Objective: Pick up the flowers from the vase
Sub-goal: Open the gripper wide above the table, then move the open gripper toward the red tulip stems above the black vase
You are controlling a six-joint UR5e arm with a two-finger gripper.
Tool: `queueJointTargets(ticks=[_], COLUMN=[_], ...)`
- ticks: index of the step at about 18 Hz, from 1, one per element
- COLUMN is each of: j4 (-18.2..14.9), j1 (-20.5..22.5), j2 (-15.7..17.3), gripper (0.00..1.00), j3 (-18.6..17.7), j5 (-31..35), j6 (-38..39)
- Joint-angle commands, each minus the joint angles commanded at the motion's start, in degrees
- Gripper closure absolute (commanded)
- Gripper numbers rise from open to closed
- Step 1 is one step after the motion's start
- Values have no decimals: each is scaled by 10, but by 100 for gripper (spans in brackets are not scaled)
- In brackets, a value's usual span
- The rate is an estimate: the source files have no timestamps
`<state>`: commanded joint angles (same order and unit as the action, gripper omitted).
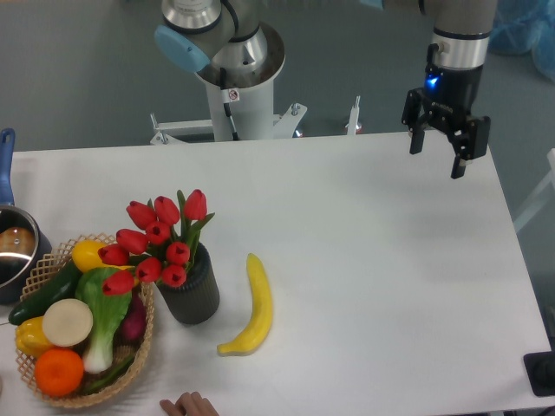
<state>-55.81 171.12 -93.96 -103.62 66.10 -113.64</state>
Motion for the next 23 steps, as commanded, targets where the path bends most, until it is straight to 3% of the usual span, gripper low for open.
queueJointTargets(ticks=[11,13,17,23], j4=[3,3,4,5], j1=[-10,-10,-8,-12], j2=[1,2,0,1], gripper=[0,0,0,0], j3=[-6,-13,-33,-56], j5=[-4,-11,-117,-179], j6=[28,73,200,215])
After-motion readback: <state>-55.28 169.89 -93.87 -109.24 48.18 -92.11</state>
